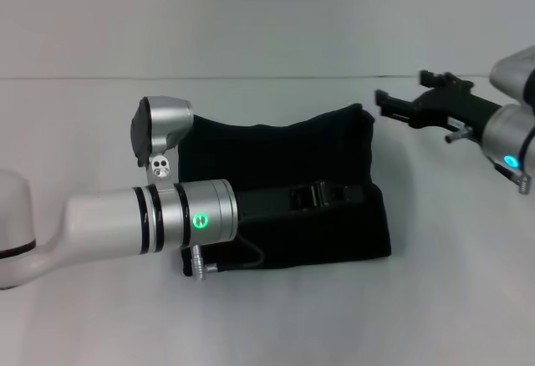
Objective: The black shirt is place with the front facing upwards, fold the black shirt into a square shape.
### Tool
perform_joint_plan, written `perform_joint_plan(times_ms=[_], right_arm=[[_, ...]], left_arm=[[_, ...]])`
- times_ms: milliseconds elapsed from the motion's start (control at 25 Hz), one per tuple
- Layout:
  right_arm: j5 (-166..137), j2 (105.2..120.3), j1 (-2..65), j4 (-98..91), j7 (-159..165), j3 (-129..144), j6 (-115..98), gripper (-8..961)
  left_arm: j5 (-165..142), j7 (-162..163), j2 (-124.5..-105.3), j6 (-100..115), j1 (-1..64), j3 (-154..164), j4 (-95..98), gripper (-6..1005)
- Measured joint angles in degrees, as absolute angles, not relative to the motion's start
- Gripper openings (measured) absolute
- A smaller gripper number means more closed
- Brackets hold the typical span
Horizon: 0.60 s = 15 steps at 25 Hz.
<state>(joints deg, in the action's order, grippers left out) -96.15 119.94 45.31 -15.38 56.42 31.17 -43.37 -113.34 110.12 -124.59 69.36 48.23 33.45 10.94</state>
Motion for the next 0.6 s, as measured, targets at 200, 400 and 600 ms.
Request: perform_joint_plan(times_ms=[200,400,600], right_arm=[[-88.6,119.77,40.8,-17.3,56.4,31.1,-43.4,932],[-79.5,119.53,36.0,-17.7,56.4,31.1,-47.1,931],[-76.9,119.51,32.8,-17.7,56.7,31.1,-51.3,931]], left_arm=[[-112.6,106.9,-124.68,70.3,49.8,33.6,8.8,40],[-110.8,102.7,-124.71,78.7,51.0,33.5,8.4,156],[-110.7,101.7,-124.42,82.4,51.3,33.8,9.5,341]])
